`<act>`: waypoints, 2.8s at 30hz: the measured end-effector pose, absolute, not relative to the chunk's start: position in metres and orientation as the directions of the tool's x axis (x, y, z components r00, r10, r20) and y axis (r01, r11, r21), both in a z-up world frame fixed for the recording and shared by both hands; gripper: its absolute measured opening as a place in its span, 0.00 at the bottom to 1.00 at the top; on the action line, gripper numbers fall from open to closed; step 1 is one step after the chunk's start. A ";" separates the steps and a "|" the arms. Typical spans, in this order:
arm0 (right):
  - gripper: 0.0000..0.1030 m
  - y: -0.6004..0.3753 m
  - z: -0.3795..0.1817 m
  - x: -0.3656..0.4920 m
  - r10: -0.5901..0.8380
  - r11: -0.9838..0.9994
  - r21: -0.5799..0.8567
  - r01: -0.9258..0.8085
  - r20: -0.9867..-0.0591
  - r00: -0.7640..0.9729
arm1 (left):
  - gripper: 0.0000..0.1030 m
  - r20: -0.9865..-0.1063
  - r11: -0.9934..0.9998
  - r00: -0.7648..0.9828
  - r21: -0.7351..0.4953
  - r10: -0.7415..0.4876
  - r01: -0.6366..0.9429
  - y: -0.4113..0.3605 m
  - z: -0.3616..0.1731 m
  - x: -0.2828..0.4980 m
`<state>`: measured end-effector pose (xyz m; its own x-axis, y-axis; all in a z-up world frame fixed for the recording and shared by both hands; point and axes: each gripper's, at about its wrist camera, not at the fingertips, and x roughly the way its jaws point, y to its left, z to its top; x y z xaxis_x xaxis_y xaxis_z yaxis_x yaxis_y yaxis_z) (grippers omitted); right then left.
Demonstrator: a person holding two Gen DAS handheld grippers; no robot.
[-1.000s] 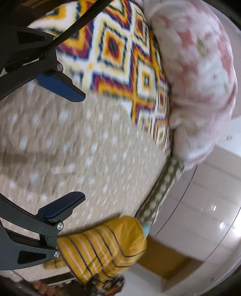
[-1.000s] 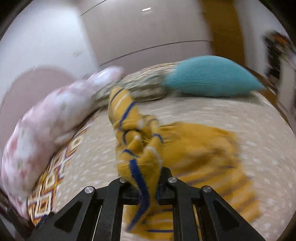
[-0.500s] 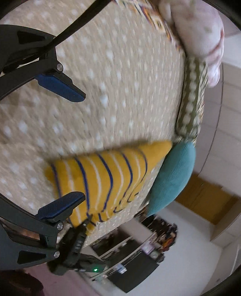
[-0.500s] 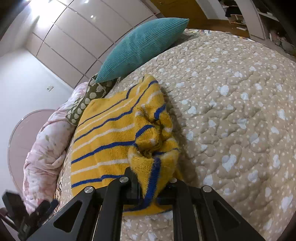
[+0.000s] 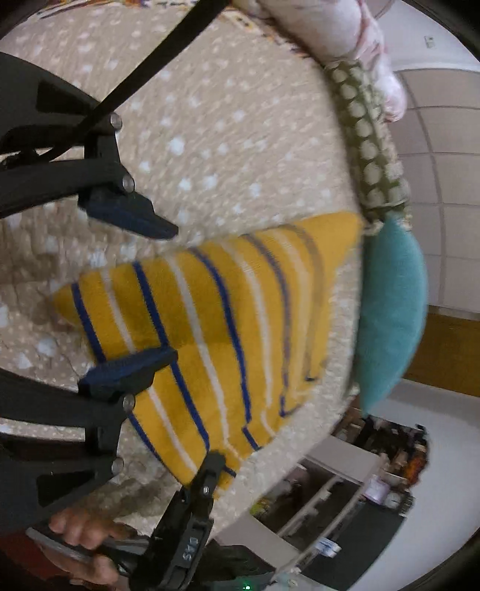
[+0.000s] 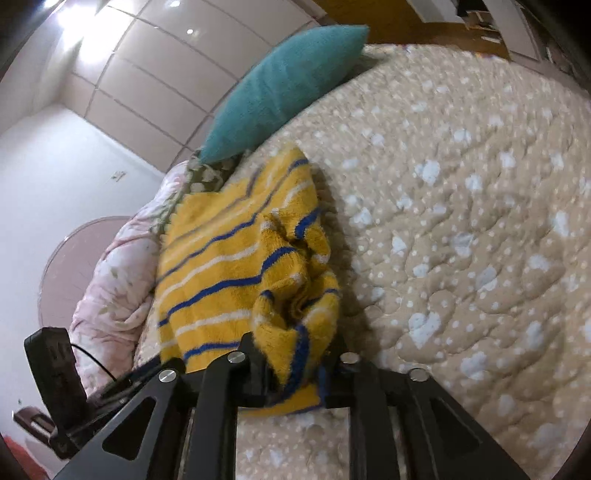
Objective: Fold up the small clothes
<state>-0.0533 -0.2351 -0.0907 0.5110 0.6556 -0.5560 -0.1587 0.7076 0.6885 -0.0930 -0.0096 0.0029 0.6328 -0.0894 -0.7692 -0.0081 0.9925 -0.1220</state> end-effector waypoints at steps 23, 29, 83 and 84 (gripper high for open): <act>0.34 -0.182 -0.093 0.023 0.807 0.571 0.785 -0.239 -0.483 0.340 | 0.46 -0.735 0.869 0.516 -0.493 -0.439 0.038 0.048 -0.014 -0.051; 0.34 -0.168 -0.080 0.005 0.831 0.547 0.773 -0.322 -0.455 0.319 | 0.50 -0.811 0.921 0.479 -0.390 -0.336 -0.015 0.052 -0.015 -0.071; 0.00 -0.028 -0.129 -0.110 0.737 0.572 0.687 -0.447 -0.670 -0.086 | 0.85 -0.699 0.895 0.631 0.029 0.336 -0.445 0.081 0.032 -0.303; 0.01 -0.033 -0.124 -0.115 0.748 0.559 0.684 -0.469 -0.660 -0.073 | 0.85 -0.696 0.894 0.629 0.040 0.346 -0.447 0.081 0.032 -0.299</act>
<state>-0.1146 -0.0332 -0.1239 -0.0732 0.7476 -0.6601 -0.4685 0.5586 0.6845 -0.2994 0.0811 0.0322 0.6293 0.3459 -0.6959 -0.4469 0.8937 0.0400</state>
